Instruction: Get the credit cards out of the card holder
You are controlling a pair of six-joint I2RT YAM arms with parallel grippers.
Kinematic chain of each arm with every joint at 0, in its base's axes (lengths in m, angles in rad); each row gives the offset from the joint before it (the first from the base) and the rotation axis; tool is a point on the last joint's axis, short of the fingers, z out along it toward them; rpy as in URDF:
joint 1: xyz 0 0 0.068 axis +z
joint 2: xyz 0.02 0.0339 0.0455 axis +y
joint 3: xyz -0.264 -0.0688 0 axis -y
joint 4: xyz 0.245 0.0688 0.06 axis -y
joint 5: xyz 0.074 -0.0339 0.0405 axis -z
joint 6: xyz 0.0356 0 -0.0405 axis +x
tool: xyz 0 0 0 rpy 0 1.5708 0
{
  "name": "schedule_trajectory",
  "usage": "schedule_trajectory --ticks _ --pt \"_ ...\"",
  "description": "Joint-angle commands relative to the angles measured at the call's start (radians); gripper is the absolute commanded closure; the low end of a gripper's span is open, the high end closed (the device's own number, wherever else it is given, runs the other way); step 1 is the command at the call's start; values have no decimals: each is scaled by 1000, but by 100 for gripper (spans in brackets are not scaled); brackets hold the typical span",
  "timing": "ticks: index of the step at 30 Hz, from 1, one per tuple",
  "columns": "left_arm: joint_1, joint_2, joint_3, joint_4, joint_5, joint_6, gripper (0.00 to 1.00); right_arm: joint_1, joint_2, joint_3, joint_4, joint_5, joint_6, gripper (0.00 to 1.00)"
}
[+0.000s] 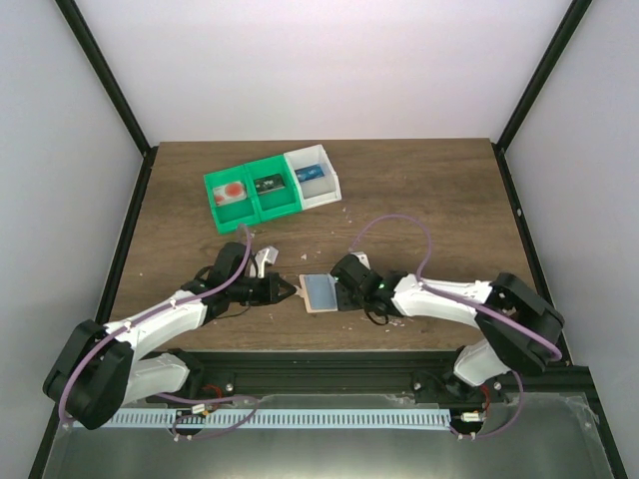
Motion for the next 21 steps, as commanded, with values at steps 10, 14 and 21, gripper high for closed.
schedule_trajectory --ticks 10,14,21 --pt "0 0 8 14 13 17 100 7 -242 -12 22 -120 -6 48" --pt "1 -2 5 17 16 13 100 9 -189 22 113 -223 -36 42" --pt "0 0 4 18 19 9 100 11 -50 54 160 -238 -59 39"
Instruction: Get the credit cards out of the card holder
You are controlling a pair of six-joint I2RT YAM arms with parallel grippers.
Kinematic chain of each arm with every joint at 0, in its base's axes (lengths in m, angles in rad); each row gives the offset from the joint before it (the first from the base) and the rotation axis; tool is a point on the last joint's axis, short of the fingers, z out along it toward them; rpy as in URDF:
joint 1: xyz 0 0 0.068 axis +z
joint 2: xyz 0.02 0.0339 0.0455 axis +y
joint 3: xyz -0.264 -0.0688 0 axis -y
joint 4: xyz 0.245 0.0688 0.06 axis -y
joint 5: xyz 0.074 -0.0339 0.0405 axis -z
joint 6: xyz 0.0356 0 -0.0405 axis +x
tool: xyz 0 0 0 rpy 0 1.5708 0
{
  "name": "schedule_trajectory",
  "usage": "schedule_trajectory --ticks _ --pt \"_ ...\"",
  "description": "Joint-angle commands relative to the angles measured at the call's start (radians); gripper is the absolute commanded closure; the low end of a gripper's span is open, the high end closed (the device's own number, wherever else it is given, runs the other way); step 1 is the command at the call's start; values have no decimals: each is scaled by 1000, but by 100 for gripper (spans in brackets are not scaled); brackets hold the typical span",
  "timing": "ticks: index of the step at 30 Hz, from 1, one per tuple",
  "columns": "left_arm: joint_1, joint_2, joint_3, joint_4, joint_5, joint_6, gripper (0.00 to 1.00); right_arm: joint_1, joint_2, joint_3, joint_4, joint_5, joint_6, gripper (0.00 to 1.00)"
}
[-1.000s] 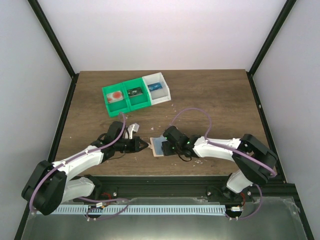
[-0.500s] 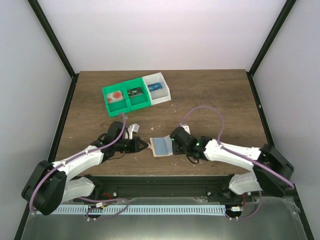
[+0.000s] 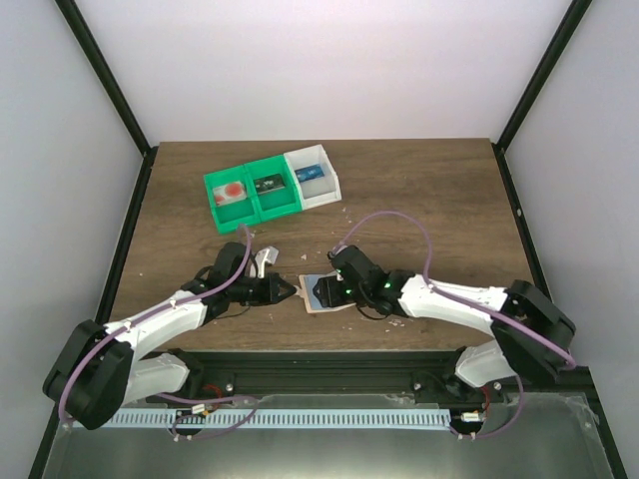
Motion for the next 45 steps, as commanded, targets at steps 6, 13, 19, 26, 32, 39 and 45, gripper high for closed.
schedule_trajectory --ticks 6,13,19,26,32,39,45 --pt "1 5 5 23 16 5 100 11 143 37 65 -50 -42 32" --pt "0 7 2 26 15 5 100 10 208 36 89 -58 -43 32" --pt "0 16 3 25 17 8 100 10 230 25 78 -23 -36 33" --pt "0 0 -9 24 15 10 100 11 232 25 -14 89 -13 38" --pt "0 -8 -15 19 12 11 100 10 186 21 -80 171 0 40" --pt "0 -22 -13 0 9 17 100 10 118 14 -176 287 23 40" --pt "0 -33 -15 -8 9 16 100 6 42 35 -354 423 77 41"
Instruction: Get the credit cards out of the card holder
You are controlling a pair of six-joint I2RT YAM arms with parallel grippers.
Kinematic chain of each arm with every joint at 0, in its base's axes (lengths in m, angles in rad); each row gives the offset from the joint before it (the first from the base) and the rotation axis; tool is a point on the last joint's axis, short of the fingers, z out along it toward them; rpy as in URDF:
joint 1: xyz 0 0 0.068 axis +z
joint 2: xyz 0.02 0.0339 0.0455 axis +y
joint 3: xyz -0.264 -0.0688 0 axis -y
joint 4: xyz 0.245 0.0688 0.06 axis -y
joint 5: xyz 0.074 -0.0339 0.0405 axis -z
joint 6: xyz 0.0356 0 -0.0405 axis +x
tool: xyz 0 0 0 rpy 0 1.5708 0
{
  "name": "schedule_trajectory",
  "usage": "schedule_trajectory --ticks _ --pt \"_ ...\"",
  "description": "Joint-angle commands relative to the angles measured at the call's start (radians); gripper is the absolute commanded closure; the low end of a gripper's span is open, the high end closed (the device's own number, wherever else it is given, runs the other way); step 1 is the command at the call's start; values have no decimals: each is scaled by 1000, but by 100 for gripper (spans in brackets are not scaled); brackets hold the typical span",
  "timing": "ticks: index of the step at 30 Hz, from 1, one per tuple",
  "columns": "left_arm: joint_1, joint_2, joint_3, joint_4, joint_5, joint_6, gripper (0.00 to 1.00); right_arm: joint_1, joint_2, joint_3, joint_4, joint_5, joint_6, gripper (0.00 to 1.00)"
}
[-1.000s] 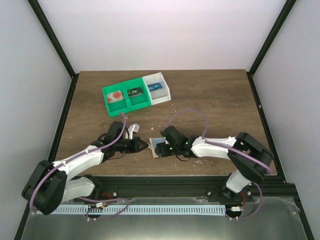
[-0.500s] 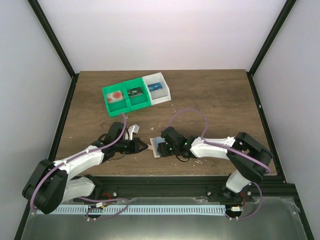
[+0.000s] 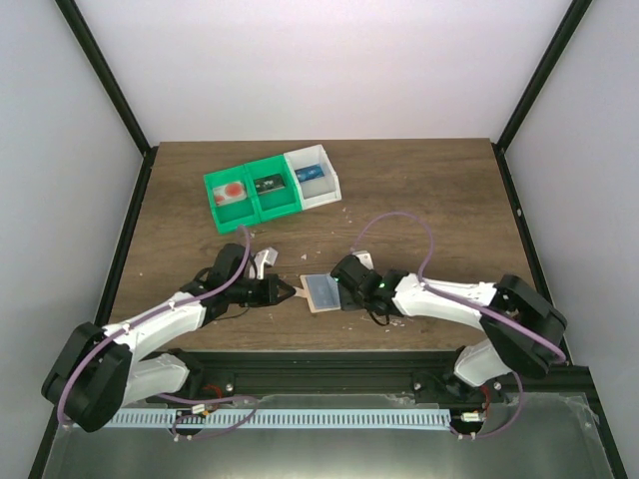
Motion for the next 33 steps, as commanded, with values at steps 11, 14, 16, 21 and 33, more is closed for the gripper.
schedule_trajectory --ticks 11,14,16,21,33 --pt "1 -21 -9 8 30 7 100 3 -154 68 103 -226 -64 57" --pt "0 -20 -12 13 27 6 100 9 -89 39 208 -300 -94 61" --pt "0 -17 -13 15 27 6 100 9 -45 44 202 -275 -91 59" --pt "0 0 -22 13 -14 28 100 9 27 46 217 -238 -118 43" --pt "0 49 -48 37 -38 34 100 9 158 66 212 -279 -115 28"
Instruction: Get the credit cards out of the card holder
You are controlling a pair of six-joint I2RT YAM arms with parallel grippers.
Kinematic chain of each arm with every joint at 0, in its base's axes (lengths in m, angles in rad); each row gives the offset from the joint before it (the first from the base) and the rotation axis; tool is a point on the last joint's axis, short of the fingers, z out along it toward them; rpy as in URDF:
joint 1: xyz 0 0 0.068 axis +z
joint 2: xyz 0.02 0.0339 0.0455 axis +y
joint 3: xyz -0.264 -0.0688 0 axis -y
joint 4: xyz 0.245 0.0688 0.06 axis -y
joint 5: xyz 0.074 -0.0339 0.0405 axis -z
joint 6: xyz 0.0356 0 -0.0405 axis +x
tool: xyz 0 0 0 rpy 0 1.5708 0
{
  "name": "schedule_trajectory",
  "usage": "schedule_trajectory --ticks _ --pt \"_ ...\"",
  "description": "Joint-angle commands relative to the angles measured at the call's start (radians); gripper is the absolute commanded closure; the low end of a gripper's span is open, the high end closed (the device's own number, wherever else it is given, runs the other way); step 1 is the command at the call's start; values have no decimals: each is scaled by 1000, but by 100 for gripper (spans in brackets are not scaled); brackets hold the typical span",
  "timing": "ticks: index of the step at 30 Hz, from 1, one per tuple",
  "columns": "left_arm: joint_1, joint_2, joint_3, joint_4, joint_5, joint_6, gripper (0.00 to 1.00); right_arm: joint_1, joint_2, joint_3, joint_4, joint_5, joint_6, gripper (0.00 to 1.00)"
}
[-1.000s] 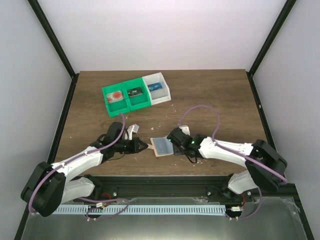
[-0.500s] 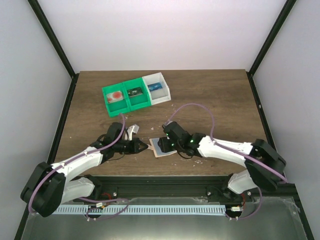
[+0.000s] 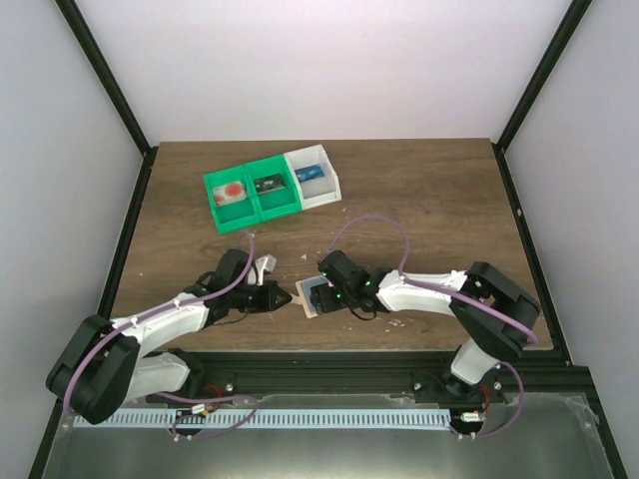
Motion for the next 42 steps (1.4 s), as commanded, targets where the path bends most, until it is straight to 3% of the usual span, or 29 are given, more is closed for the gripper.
schedule_trajectory --ticks 1,16,30,42 --pt "0 8 -10 34 4 14 100 6 32 24 6 -8 -9 28" --pt "0 12 32 18 32 23 100 44 15 95 -91 61 -26 33" --pt "0 -28 47 -25 21 39 100 45 76 82 -42 41 -51 32" --pt "0 -50 62 -69 20 55 100 45 83 79 -104 174 -42 53"
